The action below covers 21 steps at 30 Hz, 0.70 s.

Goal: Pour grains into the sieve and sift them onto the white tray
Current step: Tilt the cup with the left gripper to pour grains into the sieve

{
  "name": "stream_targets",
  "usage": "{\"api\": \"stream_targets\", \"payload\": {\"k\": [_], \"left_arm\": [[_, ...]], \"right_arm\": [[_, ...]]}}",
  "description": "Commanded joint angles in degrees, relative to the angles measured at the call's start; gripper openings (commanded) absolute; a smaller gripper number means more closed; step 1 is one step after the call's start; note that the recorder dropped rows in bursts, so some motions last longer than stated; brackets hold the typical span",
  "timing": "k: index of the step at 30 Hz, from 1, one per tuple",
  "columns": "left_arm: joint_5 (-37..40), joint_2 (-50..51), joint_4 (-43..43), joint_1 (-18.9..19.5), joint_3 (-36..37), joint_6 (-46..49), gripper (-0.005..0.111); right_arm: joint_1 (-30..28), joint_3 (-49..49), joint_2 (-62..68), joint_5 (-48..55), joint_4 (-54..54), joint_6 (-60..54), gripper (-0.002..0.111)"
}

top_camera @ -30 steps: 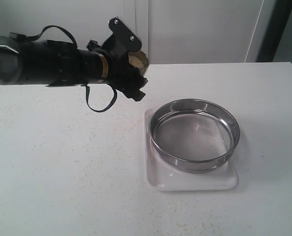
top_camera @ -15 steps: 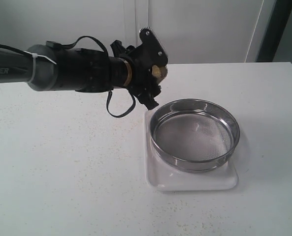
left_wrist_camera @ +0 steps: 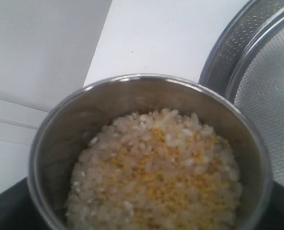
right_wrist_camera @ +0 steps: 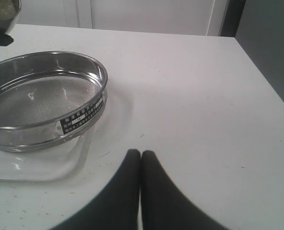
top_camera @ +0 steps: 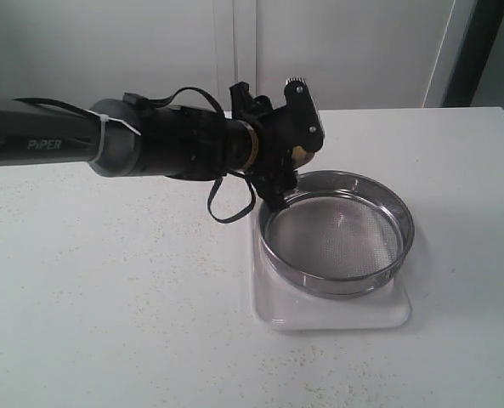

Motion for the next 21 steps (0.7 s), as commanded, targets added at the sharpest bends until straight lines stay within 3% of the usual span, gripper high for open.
{"api": "stream_targets", "payload": {"k": [1,8,11,16,21], "left_arm": [[0.2,0.0,0.9,-0.2,-0.8,3.1,0.0],[0.2,1.4,1.3,-0.3,-4.6,5.1,0.0],[0.4,2.2,1.3,-0.3,-5.4,10.3,0.0],[3.9,2.4,1.3,-3.6,-5.4,20.8,0.0],[6.0,3.3,2.8,-4.9,-5.4,24.4,0.0]], "right_arm": [[0.0,0.3,-0.3,-0.9,-0.3,0.0,0.0],[0.0,0.3,-0.3,-0.9,-0.3,0.0,0.0],[0.0,0.3,-0.3,-0.9,-0.3,0.0,0.0],[0.0,0.3,-0.3,-0.9,-0.3,0.0,0.0],[0.0,0.3,-0.3,-0.9,-0.3,0.0,0.0]]}}
